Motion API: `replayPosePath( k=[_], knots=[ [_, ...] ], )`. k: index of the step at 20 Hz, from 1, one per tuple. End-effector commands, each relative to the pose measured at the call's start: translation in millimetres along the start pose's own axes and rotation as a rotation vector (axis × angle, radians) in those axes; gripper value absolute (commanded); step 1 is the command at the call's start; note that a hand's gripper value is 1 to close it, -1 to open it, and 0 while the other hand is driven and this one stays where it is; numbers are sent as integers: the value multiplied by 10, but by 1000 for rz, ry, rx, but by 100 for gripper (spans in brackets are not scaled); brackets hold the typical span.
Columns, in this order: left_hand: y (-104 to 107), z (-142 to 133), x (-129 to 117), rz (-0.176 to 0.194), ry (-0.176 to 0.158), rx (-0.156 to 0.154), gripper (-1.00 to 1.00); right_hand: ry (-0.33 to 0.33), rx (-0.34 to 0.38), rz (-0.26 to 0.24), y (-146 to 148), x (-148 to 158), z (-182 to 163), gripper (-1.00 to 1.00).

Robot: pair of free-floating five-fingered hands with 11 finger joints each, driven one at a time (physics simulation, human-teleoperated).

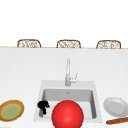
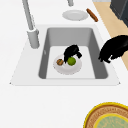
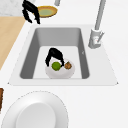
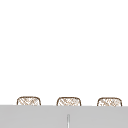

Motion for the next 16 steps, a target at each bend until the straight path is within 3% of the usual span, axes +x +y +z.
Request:
replayPosePath(
  k=[1,3,10,15,16],
  knots=[
    [0,0,0,0,0,0,0,-38,-11,-49,-109,-6,246,-100],
    [0,0,0,0,0,0,0,-39,-23,-46,-247,-109,286,-100],
    [0,0,0,0,0,0,0,-131,-47,-121,-433,-421,650,-100],
    [0,0,0,0,0,0,0,-124,-115,-147,-351,-646,685,-100],
    [0,0,0,0,0,0,0,-135,-89,-146,-360,-660,684,-100]
  ],
)
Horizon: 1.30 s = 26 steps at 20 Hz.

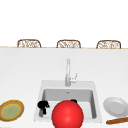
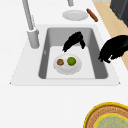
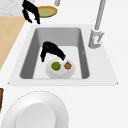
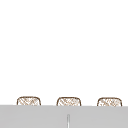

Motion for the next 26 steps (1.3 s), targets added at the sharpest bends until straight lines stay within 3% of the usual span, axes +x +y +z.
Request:
replayPosePath(
  k=[1,2,5,8,13,19,26],
  knots=[
    [0,0,0,0,0,0,0,-19,-7,-41,34,-154,47,-100],
    [0,0,0,0,0,0,0,-1,-16,0,0,-38,10,-100],
    [0,0,0,0,0,0,0,15,-4,6,0,-94,17,-100],
    [0,0,0,0,0,0,0,-11,-4,24,6,-196,28,-100],
    [0,0,0,0,0,0,0,-19,-51,7,-72,-338,110,-100],
    [0,0,0,0,0,0,0,-24,-134,-7,-183,-497,329,-100],
    [0,0,0,0,0,0,0,-22,-254,22,-331,-634,593,-100]
  ],
)
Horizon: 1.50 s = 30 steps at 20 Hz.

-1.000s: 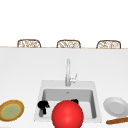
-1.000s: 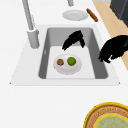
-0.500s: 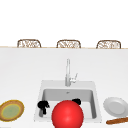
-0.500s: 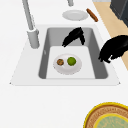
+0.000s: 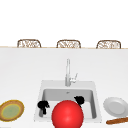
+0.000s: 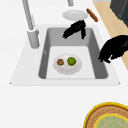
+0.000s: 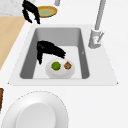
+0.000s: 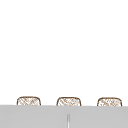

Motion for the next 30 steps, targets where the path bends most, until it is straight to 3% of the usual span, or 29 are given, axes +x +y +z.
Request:
replayPosePath(
  k=[1,5,21,30],
  knots=[
    [0,0,0,0,0,0,0,-11,-90,3,-125,-56,114,-100],
    [0,0,0,0,0,0,0,-33,-95,-16,-241,-100,148,-100],
    [0,0,0,0,0,0,0,1,-200,25,-1005,-150,432,-100],
    [0,0,0,0,0,0,0,5,-401,65,-1354,-180,403,-100]
  ],
)
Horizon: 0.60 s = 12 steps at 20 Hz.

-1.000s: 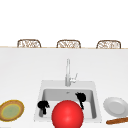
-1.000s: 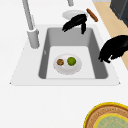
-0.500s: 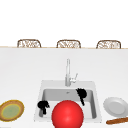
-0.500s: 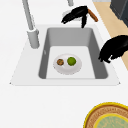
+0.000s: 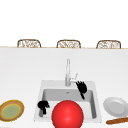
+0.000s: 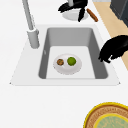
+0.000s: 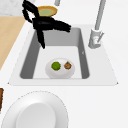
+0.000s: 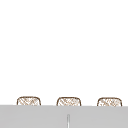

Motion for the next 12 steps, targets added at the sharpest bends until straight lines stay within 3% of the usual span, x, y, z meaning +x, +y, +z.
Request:
replayPosePath(
  k=[1,5,12],
  knots=[
    [0,0,0,0,0,0,0,7,-98,22,-154,-23,-66,-100],
    [0,0,0,0,0,0,0,5,-141,27,-325,-28,-234,-100],
    [0,0,0,0,0,0,0,-4,-34,6,-588,1,-728,-100]
  ],
)
